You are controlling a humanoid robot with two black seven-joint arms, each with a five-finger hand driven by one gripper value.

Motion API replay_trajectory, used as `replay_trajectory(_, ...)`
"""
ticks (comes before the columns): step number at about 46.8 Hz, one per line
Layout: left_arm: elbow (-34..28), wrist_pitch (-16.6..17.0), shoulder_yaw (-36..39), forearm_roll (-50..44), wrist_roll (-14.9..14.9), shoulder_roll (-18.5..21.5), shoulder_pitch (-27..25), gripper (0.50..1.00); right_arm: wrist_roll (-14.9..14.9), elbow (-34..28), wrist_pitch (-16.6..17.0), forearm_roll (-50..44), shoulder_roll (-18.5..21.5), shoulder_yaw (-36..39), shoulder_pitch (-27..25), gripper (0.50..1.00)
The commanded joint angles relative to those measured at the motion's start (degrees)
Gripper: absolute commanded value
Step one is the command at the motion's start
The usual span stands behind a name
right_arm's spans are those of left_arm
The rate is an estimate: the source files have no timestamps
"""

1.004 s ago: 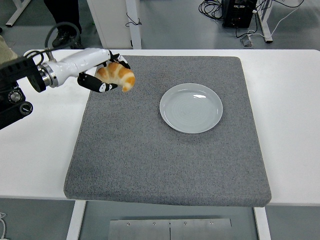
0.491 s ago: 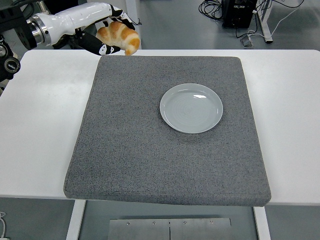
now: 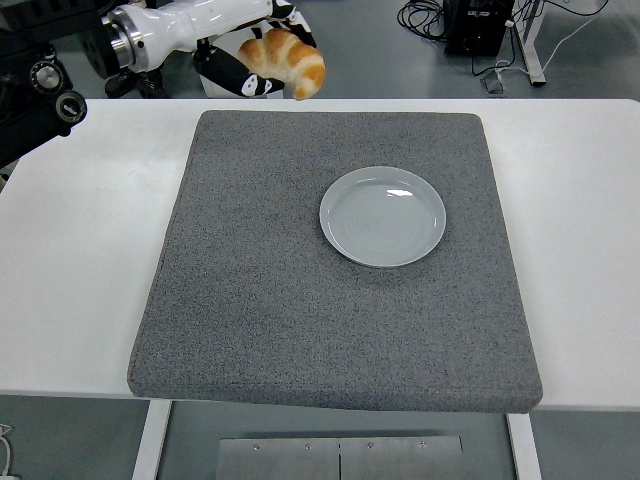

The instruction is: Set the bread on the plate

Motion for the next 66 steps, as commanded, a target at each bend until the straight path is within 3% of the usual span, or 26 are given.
replay_trajectory(1, 1.60, 0.00, 0.03, 0.07, 0.02, -2.56, -0.56, 0.500, 0.01, 0.00, 0.00, 0.00, 0.00, 0.03, 0.01, 1.000)
replay_trajectory(21, 11.09, -0.52, 4.15, 0.16, -0.51, -14.69, -3.99, 0.500, 0.01, 0.00, 0.00, 0.00, 0.00, -0.06, 0.01, 1.000)
replay_trajectory(38, 15.57, -0.44, 4.69, 0.60, -0.86, -22.25, -3.82, 0.500, 0.01, 0.00, 0.00, 0.00, 0.00, 0.03, 0.01, 1.000)
replay_trajectory(45, 19.35, 0.53, 6.61, 0.86, -0.95, -26.20, -3.11, 0.500, 0.01, 0.00, 0.00, 0.00, 0.00, 0.03, 0.01, 1.000)
replay_trajectory(53, 20.76, 3.96, 11.53, 0.07, -1.22, -28.93, -2.76, 0.500, 0.01, 0.00, 0.08, 0.00, 0.00, -0.06, 0.01, 1.000)
replay_trajectory(66, 27.17, 4.57, 13.30, -0.02, -1.65, -32.45, 0.31, 0.500, 0.01, 0.00, 0.08, 0.00, 0.00, 0.03, 0.01, 1.000)
